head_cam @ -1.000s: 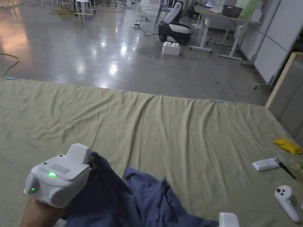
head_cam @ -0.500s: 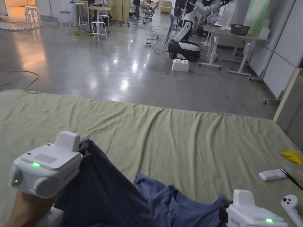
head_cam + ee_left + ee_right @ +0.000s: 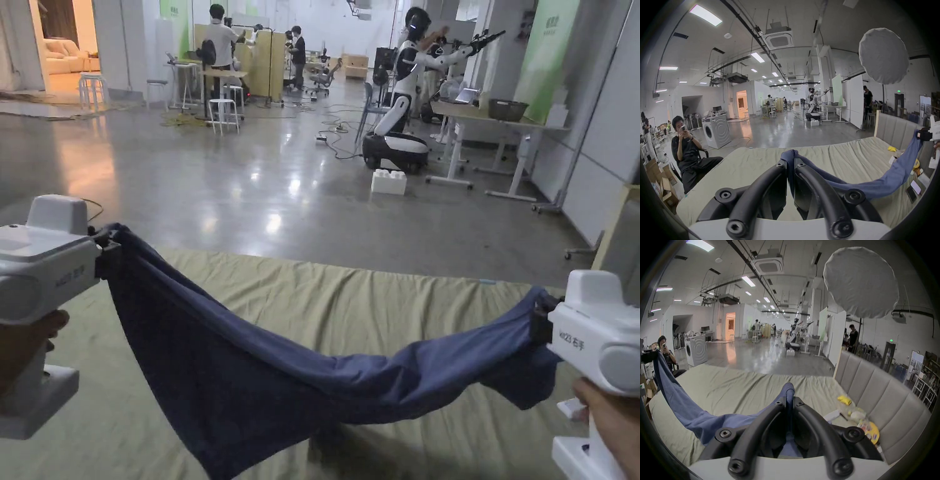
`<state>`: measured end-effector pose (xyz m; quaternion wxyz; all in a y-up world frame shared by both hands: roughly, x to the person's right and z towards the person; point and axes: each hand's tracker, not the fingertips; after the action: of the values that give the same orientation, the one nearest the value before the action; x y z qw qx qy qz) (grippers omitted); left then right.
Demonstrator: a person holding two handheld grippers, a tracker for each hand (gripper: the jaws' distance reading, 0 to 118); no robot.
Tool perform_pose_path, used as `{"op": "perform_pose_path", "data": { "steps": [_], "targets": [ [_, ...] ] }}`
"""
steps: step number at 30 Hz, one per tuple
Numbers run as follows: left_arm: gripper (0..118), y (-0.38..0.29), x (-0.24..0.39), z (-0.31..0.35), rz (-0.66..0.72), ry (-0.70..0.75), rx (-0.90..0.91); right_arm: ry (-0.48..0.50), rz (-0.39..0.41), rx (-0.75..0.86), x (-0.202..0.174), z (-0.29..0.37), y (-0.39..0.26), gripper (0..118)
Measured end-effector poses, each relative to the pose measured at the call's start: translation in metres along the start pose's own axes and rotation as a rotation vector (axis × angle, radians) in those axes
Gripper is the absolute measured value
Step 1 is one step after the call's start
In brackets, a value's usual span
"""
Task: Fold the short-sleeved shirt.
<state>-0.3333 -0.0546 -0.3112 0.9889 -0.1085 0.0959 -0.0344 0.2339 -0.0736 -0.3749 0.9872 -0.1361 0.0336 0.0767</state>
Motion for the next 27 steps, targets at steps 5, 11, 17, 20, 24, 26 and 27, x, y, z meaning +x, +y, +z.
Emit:
{"op": "perform_pose_path", "data": {
  "steps": [5,11,17,20,24,26,27],
  "targets": [
    [7,0.023,-0.019,-0.008,0.04,0.046,-0.013,-0.024,-0.014,0.057,0.011,0.002,0.041,7],
    [7,0.042,-0.03,-0.033,0.105,0.059,-0.049,-0.048,0.023,0.068,0.009,-0.016,0.071,7],
    [7,0.042,-0.03,-0.046,0.075,0.093,-0.053,-0.06,0.022,0.05,0.009,-0.025,0.074,7],
    [7,0.035,-0.029,-0.052,0.065,0.089,-0.073,-0.015,-0.006,-0.011,0.008,-0.042,0.07,7],
    [7,0.014,-0.032,-0.058,0.036,0.105,-0.089,-0.062,-0.001,-0.005,0.009,-0.051,0.057,7],
    [7,0.0,-0.033,-0.057,0.058,0.094,-0.102,-0.054,0.002,-0.02,0.009,-0.059,0.042,7],
    [7,-0.008,-0.034,-0.056,0.06,0.093,-0.11,-0.052,0.005,-0.022,0.011,-0.062,0.035,7]
  ]
}}
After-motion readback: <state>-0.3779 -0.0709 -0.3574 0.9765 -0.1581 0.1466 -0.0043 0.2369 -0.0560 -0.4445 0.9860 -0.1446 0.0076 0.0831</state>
